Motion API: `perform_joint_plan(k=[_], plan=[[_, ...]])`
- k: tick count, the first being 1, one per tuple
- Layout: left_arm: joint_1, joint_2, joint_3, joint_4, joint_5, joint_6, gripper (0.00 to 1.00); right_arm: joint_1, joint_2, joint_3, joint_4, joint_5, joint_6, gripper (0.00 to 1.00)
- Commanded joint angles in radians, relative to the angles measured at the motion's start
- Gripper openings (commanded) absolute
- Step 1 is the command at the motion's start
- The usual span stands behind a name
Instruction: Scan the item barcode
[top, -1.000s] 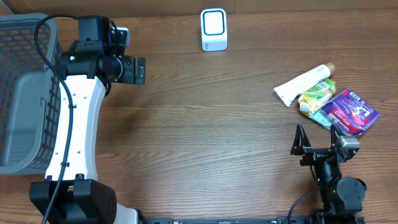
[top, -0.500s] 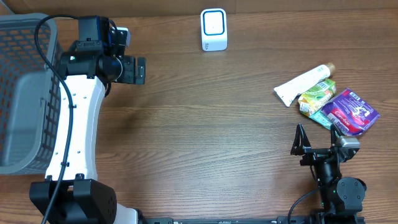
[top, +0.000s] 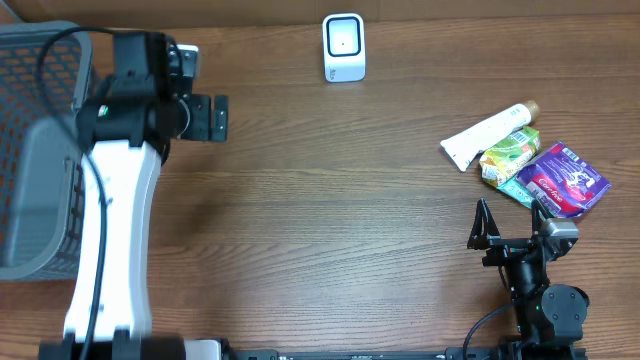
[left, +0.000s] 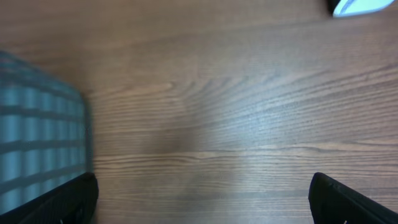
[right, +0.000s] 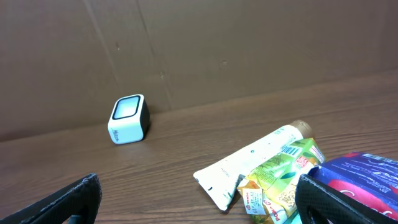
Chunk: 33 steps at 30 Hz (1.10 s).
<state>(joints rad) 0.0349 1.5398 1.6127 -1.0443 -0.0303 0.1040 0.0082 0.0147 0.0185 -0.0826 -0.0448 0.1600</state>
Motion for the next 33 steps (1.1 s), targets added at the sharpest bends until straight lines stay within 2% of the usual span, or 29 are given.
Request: perform_joint_plan(k=[1,7,10,14,18,22,26,33], plan=[[0.003,-0.159,-0.104,0.058,-0.028,0.007,1.0,0.003,-0.012,-0.011,0.003,-0.002,-0.004,1.0],[0.004,-0.459,-0.509,0.476,-0.004,0.029,0.99,0.003,-0.012,-0.011,0.003,-0.002,-0.004,1.0],[0.004,-0.63,-0.714,0.644,0.132,0.198,1.0,0.003,-0.012,-0.011,0.003,-0.002,-0.004,1.0],[0.004,-0.822,-0.92,0.774,0.238,0.378,0.99,0.003,-0.012,-0.011,0.003,-0.002,-0.004,1.0],[0.004,-0.998,-1.111,0.905,0.219,0.371,1.0,0.003,-0.012,-0.011,0.003,-0.002,-0.004,1.0],[0.004,-1.155,-1.292,0.991,0.097,0.212,1.0,0.003,-0.012,-0.011,0.003,-0.002,-0.004,1.0],[0.004,-1.289,-1.435,1.025,0.016,0.104,0.99,0.003,-0.012,-0.011,0.003,-0.002,-0.004,1.0],[0.004,-1.466,-1.608,1.056,0.011,0.06,1.0,0.003,-0.012,-0.011,0.003,-0.002,-0.004,1.0]])
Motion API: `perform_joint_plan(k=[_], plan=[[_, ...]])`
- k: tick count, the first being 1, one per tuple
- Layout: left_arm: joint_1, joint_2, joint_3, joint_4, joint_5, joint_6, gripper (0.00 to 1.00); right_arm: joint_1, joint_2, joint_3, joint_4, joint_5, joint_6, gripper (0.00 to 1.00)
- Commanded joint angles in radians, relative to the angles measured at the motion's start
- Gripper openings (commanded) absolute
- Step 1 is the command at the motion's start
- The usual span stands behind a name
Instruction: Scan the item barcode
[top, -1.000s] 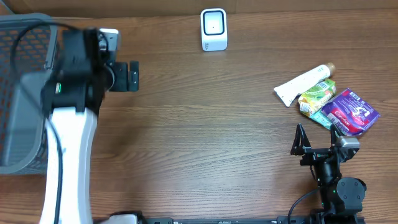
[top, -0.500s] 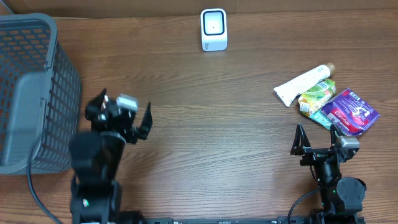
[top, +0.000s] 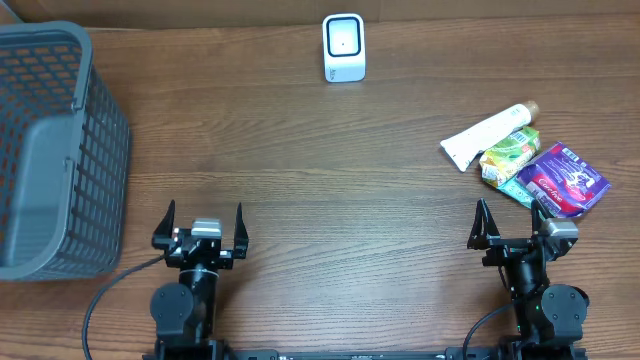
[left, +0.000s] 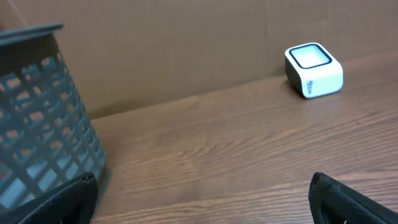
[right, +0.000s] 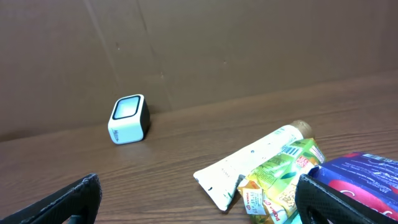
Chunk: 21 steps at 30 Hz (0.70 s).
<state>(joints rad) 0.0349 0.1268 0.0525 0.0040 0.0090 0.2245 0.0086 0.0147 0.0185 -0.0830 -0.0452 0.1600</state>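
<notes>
The white barcode scanner (top: 344, 47) stands at the table's far edge, and shows in both wrist views (left: 314, 70) (right: 129, 118). At the right lies a pile of items: a white tube (top: 488, 135) (right: 252, 165), a green packet (top: 510, 152) (right: 283, 177) and a purple packet (top: 565, 178) (right: 364, 177). My left gripper (top: 204, 220) (left: 202, 199) rests open at the front left, holding nothing. My right gripper (top: 511, 225) (right: 199, 199) rests open at the front right, just short of the pile, with nothing between its fingers.
A grey mesh basket (top: 50, 150) (left: 43, 118) fills the far left of the table. A brown cardboard wall (right: 217, 50) runs behind the scanner along the table's back edge.
My left arm was stretched out to the far left beside the basket, gripper open over the table. It now sits folded at the front left edge, still open. The right arm has not moved.
</notes>
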Motion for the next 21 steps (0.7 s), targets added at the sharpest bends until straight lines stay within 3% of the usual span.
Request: perform_joint_plan(k=[1,21], plan=[[0.004,-0.073,-0.048,-0.035,-0.027,-0.071,1.0,0.003,-0.012,-0.011,0.003,-0.002,-0.004,1.0],[0.004,-0.122,-0.047,-0.081,-0.016,-0.069,1.0,0.003,-0.012,-0.011,0.003,-0.002,-0.004,1.0]])
